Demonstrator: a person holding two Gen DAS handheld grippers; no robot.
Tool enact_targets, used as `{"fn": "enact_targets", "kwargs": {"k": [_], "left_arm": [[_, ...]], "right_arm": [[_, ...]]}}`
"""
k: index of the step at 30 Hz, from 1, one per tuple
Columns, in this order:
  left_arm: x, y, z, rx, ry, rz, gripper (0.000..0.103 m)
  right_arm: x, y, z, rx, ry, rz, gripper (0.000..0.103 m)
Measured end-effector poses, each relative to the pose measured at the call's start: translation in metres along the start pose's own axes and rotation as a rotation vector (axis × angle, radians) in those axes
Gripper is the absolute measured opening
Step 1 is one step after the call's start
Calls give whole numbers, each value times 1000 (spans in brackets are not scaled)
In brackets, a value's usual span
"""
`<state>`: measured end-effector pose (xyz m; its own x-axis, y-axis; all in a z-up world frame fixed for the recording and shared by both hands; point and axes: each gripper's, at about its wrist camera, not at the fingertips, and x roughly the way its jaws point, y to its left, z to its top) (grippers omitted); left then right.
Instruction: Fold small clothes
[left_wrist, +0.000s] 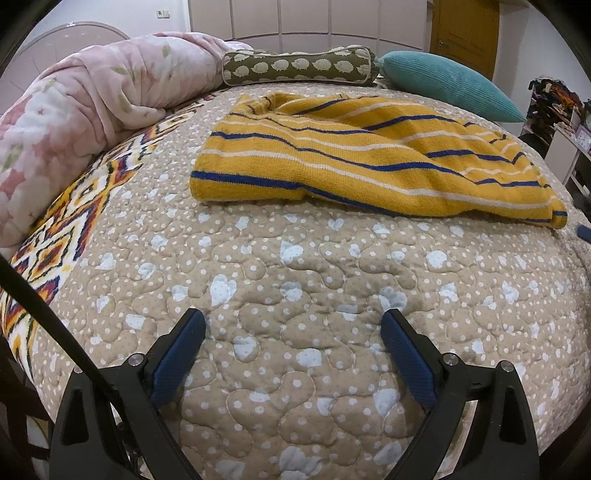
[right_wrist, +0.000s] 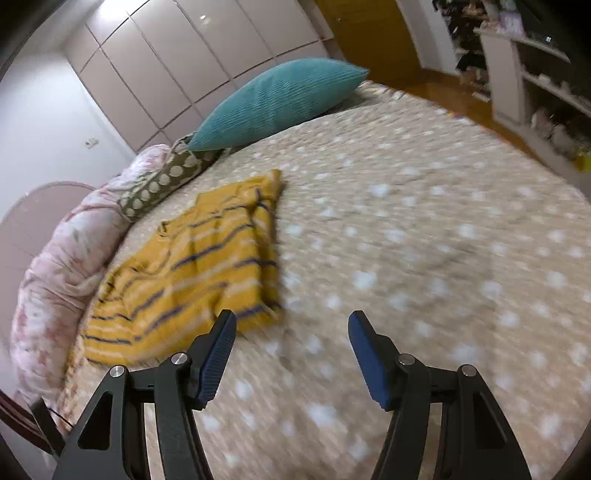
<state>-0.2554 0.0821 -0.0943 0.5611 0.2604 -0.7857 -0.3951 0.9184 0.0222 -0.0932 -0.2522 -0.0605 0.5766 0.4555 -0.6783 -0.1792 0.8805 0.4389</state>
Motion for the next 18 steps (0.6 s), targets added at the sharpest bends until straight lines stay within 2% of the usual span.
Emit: {"fn": "enact_targets", "kwargs": {"k": [2,3,4,5,6,9,13,16,18], "left_arm": [[0,-1,1,2,3,2,96],[-1,0,1,2,9,0,96],[-1,-1,1,1,10,-3,96],[-1,0,1,3,14,-6,96],[-1,0,1,6,17,-9,96],[0,1,2,9,13,-13,96],[-1,6,5,6,29,-29,96],[-11,16,8,-27,50,-101,96],[-18,30,12,-80,53,-157,96]], "right_arm": [[22,9,8,-3,31,52,68],[33,14,11,-12,47,63,62],[43,20,11,-28,67,71,48],[53,26,11,-50,100,80,17],[59,29,11,-66,129,84,15],[45,17,15,-40,98,126,10],[33,-14,20,28,88,80,8],[42,-15,11,-16,131,29,8],[42,-3,6,-86,125,-3,9]]}}
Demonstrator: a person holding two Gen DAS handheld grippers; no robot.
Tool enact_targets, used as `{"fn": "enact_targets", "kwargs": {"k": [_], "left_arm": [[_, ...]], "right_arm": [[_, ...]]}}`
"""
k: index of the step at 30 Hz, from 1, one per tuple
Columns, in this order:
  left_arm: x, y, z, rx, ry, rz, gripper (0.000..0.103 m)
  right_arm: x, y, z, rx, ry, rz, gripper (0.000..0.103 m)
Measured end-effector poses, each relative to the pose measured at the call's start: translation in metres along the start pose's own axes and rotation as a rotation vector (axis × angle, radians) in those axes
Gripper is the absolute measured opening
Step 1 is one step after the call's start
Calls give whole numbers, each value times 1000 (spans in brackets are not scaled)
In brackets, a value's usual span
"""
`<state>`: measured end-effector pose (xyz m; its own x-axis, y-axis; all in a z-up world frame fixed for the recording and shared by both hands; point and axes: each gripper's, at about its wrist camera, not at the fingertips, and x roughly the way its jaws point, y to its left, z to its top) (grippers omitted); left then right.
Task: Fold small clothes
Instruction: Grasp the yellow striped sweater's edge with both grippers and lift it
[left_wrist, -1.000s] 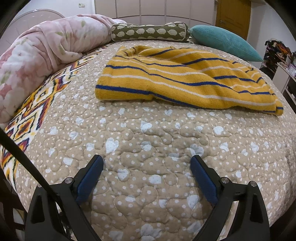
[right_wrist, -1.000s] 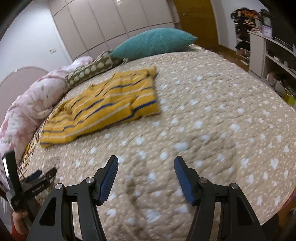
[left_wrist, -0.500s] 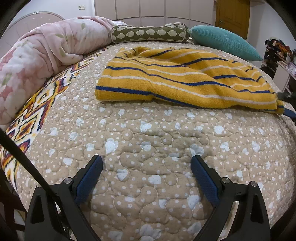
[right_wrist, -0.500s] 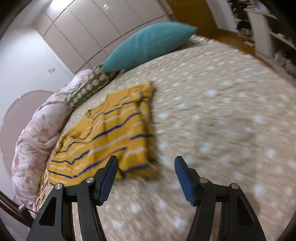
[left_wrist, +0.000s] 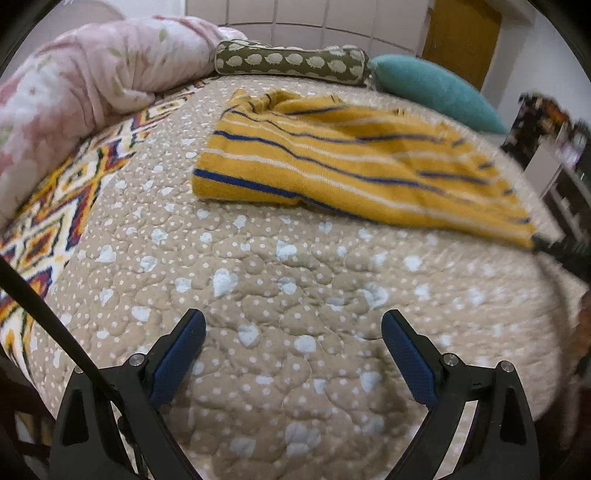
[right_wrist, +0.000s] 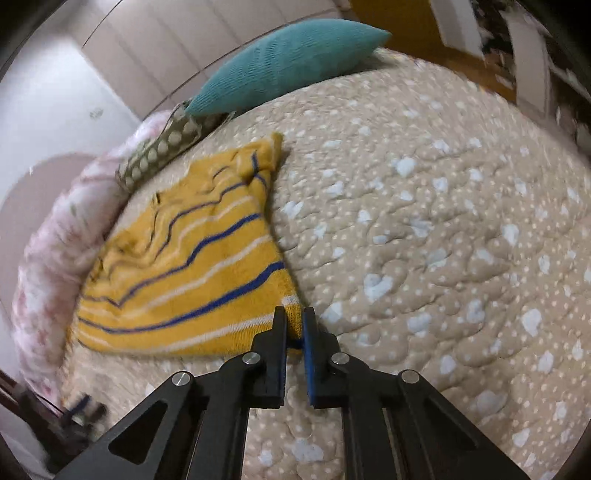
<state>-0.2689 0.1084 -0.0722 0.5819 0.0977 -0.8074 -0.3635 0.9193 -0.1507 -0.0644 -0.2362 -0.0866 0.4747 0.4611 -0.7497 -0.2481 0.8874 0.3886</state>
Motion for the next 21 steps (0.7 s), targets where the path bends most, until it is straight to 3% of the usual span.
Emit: {"fn": "enact_targets", "kwargs": {"k": [5,8,10,12,13,16,21], "left_arm": [[-5,24,35,-53,-43,10,96],[10,32,68,-24,-70,27,94],[26,35,87,2,-68,66,73],[53,43,106,-21,-14,98,28],[63,50,111,-49,9,96,23],[73,68,113,-146,10,37,22],[68,64,98,-104,-58,51,22]], "right_arm": [[-13,16,-6,-110,-30,-90,13],[-34,15,-7,-104,-75,-122,13],[-48,15,-6,-92,-107,-126,14],[-60,21,-4,-91,-133,-123,14],[-63,25,-2,-96,-138,-118,14],[-62,52,4,-133,-127,-77,14],[-19,129,17,-225,-46,41,14]]}}
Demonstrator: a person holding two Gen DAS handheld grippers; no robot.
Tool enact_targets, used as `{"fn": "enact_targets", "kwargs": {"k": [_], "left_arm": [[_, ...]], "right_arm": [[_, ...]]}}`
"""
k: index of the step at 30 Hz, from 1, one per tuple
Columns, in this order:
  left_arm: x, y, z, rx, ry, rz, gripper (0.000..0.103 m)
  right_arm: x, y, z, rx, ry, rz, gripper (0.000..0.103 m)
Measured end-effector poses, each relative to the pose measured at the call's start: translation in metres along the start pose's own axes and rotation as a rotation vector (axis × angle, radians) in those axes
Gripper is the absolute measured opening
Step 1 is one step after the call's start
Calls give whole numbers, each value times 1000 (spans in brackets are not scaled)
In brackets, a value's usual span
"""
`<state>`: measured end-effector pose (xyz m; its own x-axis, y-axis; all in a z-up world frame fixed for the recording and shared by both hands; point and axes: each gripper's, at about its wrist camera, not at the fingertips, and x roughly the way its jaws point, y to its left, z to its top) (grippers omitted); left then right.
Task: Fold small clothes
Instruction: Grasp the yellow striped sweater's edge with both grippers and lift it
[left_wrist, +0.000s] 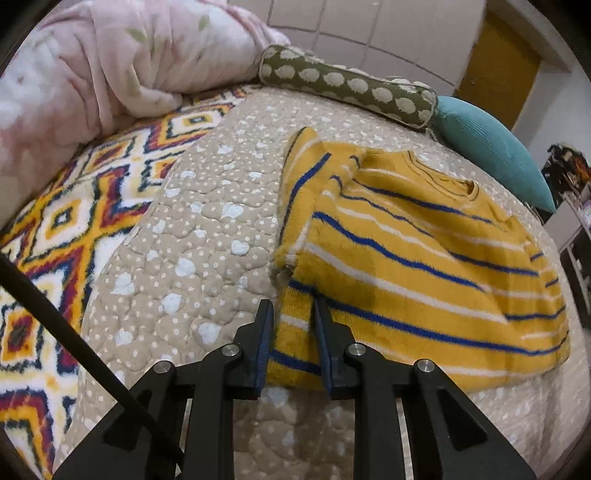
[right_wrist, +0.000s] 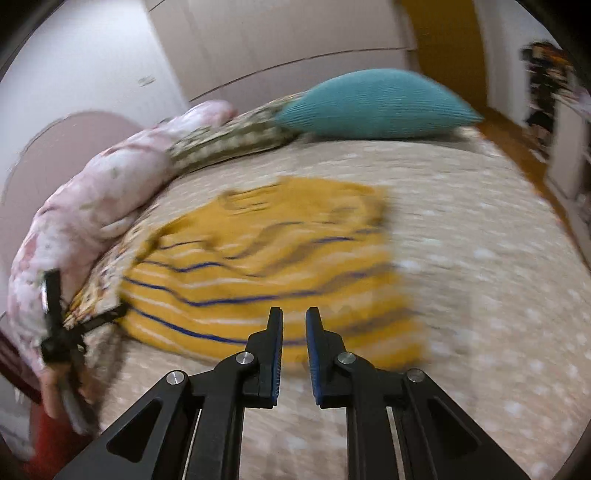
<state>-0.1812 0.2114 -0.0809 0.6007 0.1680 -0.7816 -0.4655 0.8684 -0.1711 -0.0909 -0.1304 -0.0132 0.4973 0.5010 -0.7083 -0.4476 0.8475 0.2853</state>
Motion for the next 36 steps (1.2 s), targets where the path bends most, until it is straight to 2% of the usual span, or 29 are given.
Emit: {"fn": "enact_targets", "kwargs": {"k": [7,8,9,11,12,15,17,19,21,25,28,32,34,36], "left_arm": [[0,18,-5,-79,-11,-101,27],[0,19,-5,-85,-11,-112,27],[0,20,-6,-88,-12,-119,27],[0,19,-7,-81,-15,-125,27],[0,18,-7,-78,-18,-125,27],[-1,18,-8,-70,-20,-129,27],[-2,18,-9,-70,-20,-136,27],[-3,20,-11,-72,-16,-144,27],[-4,21,-11,-73,-15,-150,27],[-4,21,-12,-76,-13,-154,27],[-4,23,-12,-79,-11,-160,28],[-4,24,-13,-82,-10,-162,29],[-5,24,-13,-81,-9,-160,29],[-5,23,-13,-77,-8,-155,31]], "right_arm": [[103,112,46,-75,118,200,14],[122,128,55,-73,145,218,18],[136,139,63,-69,163,225,30],[167,163,80,-54,196,223,49],[179,171,86,-46,204,212,52],[213,193,99,-37,242,170,52],[242,204,102,-50,298,93,52],[262,208,101,-81,341,5,20],[267,219,103,-143,332,-9,7],[269,253,108,-234,300,23,7],[288,276,98,-304,326,-13,7],[289,277,96,-329,323,-9,15],[279,268,103,-265,324,46,28],[259,256,113,-212,286,104,44]]}}
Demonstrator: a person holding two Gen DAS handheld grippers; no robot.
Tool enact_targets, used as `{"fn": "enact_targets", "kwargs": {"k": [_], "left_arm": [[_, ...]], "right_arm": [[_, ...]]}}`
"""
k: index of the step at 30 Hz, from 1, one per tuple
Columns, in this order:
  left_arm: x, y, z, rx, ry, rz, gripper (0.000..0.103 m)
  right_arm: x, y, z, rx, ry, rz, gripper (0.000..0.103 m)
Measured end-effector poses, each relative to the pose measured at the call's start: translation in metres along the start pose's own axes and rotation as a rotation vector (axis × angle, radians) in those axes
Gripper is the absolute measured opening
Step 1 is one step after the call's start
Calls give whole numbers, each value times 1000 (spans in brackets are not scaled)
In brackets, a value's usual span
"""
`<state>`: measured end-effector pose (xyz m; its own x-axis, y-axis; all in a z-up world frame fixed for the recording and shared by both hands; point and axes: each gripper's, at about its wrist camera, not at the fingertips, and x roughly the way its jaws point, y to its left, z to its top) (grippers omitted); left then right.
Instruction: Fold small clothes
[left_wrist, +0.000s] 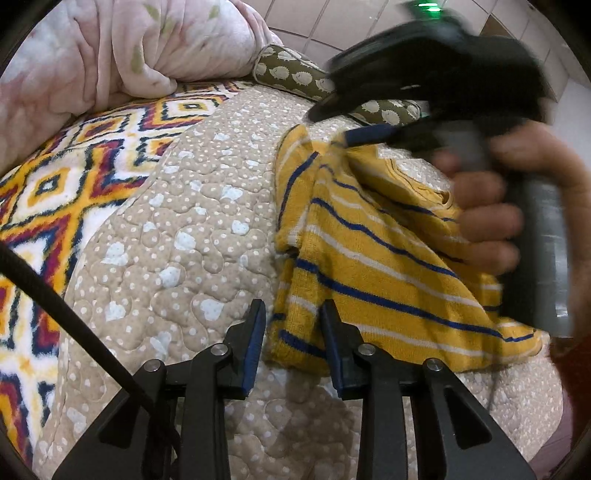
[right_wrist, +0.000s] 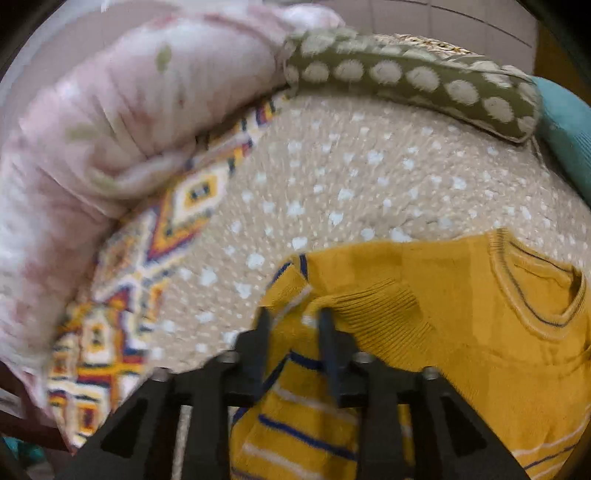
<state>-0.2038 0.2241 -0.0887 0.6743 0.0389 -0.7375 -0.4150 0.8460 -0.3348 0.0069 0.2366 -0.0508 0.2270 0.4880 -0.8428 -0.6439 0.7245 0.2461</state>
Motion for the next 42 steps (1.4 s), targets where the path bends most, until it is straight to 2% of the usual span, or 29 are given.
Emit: {"fn": "enact_targets", "kwargs": {"k": [2,7,10,13,14,15,16,17,19,21,23,24,28,31,32,34,35,36,39,42], "left_arm": [[-1,-1,-1,5,-1,8,32],[-6,-7,-5,24,-7,46,37],[-19,-12,-11,27,-35,73,41],[-29,-20,-15,41,-69,67,43],[-29,-23,-15,52,-71,68,46],[-29,-25,-16,60,-69,75,49],[-26,-27,-17,67,-63,86,49],[-24,-29,-18,71,-56,92,49],[-17,-30,-18,80,-40,106,49],[-13,-29,-18,82,-32,113,50],[-11,-28,-18,81,-31,110,54],[-10,-28,-18,80,-28,108,55],[-5,-31,-19,98,-16,113,61],[-5,-33,-20,113,-18,118,64],[-4,-33,-20,116,-18,119,65],[-4,-36,-21,126,-20,130,65],[-4,-37,-22,132,-24,137,65],[-5,-38,-22,138,-28,148,65],[-12,-43,-25,145,-36,186,65],[-25,-51,-33,116,-13,148,68]], "right_arm": [[-27,-12,-4,27,-49,38,44],[-80,-58,-39,89,-84,35,44],[-103,-104,-75,143,-79,-5,44],[-115,-172,-108,281,-67,-56,44],[-118,-201,-120,338,-69,-82,41],[-121,-222,-128,374,-78,-107,21],[-123,-238,-133,403,-93,-102,6],[-128,-258,-140,464,-107,-81,0],[-142,-275,-145,539,-152,-60,0],[-159,-274,-142,535,-196,-116,4],[-169,-270,-137,496,-221,-171,21],[-173,-267,-135,482,-234,-188,24],[-177,-261,-131,455,-244,-188,24],[-180,-242,-138,390,-213,-271,25],[-183,-233,-142,348,-204,-316,26],[-192,-210,-155,269,-206,-429,37],[-197,-198,-163,231,-214,-479,48],[-204,-187,-174,200,-223,-515,52],[-220,-166,-202,128,-240,-600,53],[-230,-152,-228,70,-252,-680,57]]}}
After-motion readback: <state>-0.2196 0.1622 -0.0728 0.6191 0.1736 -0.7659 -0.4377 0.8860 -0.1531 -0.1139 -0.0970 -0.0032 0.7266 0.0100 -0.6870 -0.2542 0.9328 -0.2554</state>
